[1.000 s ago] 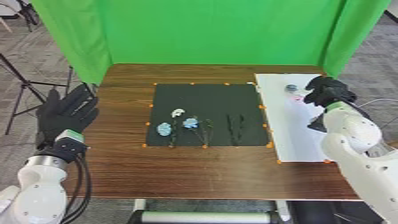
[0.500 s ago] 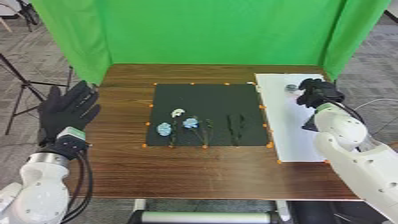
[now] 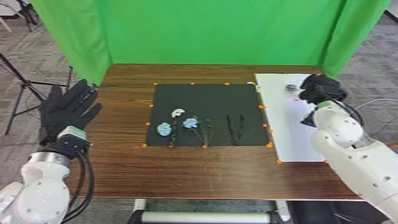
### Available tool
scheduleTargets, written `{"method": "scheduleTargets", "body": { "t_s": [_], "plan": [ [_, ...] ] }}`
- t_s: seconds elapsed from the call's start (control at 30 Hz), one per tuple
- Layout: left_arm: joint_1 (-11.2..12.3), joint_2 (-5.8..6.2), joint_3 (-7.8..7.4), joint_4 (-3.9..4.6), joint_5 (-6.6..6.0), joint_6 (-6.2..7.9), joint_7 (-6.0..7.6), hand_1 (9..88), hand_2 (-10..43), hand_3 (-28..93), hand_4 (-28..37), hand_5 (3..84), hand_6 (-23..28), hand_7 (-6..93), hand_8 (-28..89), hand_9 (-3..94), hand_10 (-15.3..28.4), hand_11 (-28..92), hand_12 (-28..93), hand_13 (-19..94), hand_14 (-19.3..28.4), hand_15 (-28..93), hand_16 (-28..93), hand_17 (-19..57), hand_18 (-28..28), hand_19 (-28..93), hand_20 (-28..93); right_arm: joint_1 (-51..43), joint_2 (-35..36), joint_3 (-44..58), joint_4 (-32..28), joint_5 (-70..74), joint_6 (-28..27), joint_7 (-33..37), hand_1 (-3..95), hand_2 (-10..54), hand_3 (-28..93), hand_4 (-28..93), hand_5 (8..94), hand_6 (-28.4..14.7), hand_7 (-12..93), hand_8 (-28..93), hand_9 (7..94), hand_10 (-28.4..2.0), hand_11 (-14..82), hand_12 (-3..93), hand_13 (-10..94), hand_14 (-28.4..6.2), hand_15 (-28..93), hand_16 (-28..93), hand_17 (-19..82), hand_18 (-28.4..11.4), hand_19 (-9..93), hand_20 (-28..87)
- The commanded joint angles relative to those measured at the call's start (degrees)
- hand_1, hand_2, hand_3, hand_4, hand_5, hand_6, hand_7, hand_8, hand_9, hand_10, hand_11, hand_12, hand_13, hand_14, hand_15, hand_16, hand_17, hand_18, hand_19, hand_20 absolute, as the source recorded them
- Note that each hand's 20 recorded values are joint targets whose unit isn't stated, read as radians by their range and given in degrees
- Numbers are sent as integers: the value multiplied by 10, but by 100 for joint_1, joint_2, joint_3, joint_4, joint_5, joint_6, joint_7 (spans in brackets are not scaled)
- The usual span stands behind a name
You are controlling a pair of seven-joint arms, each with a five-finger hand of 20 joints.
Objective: Arrange flowers
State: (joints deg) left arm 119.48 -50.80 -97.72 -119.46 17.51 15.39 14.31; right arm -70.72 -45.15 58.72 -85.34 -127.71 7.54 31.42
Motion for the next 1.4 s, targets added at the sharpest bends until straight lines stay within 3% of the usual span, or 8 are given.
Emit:
{"method": "scheduleTargets", "body": {
  "t_s": [0.03,0.33,0.47,0.6,0.73,1.07,1.17,1.4],
  "plan": [
    [61,-46,-21,-34,-24,87,-31,248,123,696,-283,372,73,150,-108,268,119,184,71,177,112,287,-103,-69,125,273,83,70,15,-227,142,-81,-168,201,487,-95,754,-283,526,16,275,-185,521,-76,164,101,649,-75,655,321,244,-200,715,378],
    [113,-68,-37,-53,-47,28,-1,248,124,697,-283,375,74,154,-110,274,122,189,70,183,116,300,-107,-70,126,278,83,412,-121,-518,591,-8,-338,34,499,-95,742,-283,524,16,279,-186,519,-75,167,99,651,-75,665,315,246,-199,716,376],
    [140,-79,-57,-61,-76,49,6,248,125,696,-283,375,74,154,-111,274,122,190,70,181,120,307,-106,-70,126,278,82,388,-137,-576,592,-148,-236,82,541,-95,699,-283,595,38,314,-157,633,-79,182,129,667,-70,666,333,253,-201,721,386],
    [121,-99,-79,-39,-40,8,-48,248,127,696,-283,375,74,154,-111,274,122,190,70,180,125,313,-105,-70,126,279,82,248,-95,-551,530,-162,-100,152,634,-95,582,-283,663,37,368,-66,804,-66,108,351,681,-77,712,355,264,-199,721,412],
    [169,-87,-113,-66,-42,14,-44,248,127,697,-283,375,74,154,-111,274,122,190,71,180,128,316,-105,-70,126,279,81,-7,-4,-400,278,-162,88,91,657,-95,576,-283,727,38,420,-16,861,-66,177,484,687,-84,751,367,275,-199,725,425],
    [110,-61,-165,-26,51,-14,-173,246,126,698,-283,372,72,146,-110,266,121,181,70,151,123,302,-105,-68,122,273,80,-453,-128,-356,-1201,-38,835,-959,643,-95,629,-283,747,36,417,1,873,-73,178,513,695,-86,747,378,281,-200,724,431],
    [122,-60,-174,-52,147,10,-183,244,125,699,-283,370,82,128,-111,254,122,175,67,133,115,290,-103,-69,121,272,81,-305,-486,-637,-1350,-45,948,-1159,643,-95,629,-283,748,36,415,1,870,-72,179,517,693,-85,747,380,279,-199,723,431],
    [161,-65,-132,-68,88,61,-134,244,125,697,-283,365,90,104,-102,238,121,166,60,112,109,276,-104,-71,120,269,84,232,-1376,-1335,-1035,-47,420,-1425,631,-95,644,-283,740,39,423,0,870,-71,181,518,694,-84,748,382,278,-198,721,432]
  ]
}}
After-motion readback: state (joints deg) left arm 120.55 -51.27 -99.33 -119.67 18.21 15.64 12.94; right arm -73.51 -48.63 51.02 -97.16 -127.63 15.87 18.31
